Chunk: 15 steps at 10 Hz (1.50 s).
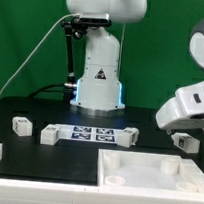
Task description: Assemble one leg
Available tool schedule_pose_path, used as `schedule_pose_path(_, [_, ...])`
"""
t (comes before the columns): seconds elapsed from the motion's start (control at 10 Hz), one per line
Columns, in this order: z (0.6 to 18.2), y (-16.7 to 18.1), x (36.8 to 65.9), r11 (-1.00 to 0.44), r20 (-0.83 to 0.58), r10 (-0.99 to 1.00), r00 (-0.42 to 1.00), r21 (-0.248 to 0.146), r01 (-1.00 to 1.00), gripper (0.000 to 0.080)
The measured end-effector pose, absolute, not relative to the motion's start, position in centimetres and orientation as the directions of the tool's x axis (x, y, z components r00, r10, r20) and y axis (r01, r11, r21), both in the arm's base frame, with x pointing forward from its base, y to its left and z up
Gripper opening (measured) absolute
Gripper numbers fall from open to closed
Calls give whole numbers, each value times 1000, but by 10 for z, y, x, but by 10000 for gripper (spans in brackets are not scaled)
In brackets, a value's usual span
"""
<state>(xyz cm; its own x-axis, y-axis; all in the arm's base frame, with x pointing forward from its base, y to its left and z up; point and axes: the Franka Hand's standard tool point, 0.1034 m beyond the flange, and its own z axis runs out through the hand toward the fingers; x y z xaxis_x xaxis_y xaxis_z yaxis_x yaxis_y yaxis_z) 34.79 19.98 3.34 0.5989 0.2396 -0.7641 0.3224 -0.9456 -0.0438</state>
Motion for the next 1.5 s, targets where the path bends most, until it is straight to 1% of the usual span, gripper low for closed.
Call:
schedule_pose_path(0.1, [31,204,351,-945,-810,230,539,-53,324,649])
schedule_pose_path(0.2, [24,204,355,-947,-807,230,544,-57,317,649])
schedule_pose_path(0.5, [14,202,350,-949,-796,229,561,-55,310,649])
schedule_pose_path(0.7, [10,203,347,-951,-790,231,568,-60,304,649])
schedule_pose_path(0.8, [9,203,347,-951,-790,232,568,-63,302,627])
schedule_pose_path(0.9, [8,201,347,-953,-789,230,569,-62,298,627])
schedule_pose_path(1.0, [9,201,348,-953,-788,230,571,-63,296,439])
schedule_pose_path(1.1, [9,201,348,-953,-789,230,570,-64,297,439])
schedule_pose_path(1.2, [9,201,348,-953,-789,231,570,-64,297,286])
schedule_pose_path(1.5, [9,201,348,-953,-789,231,570,-64,298,287])
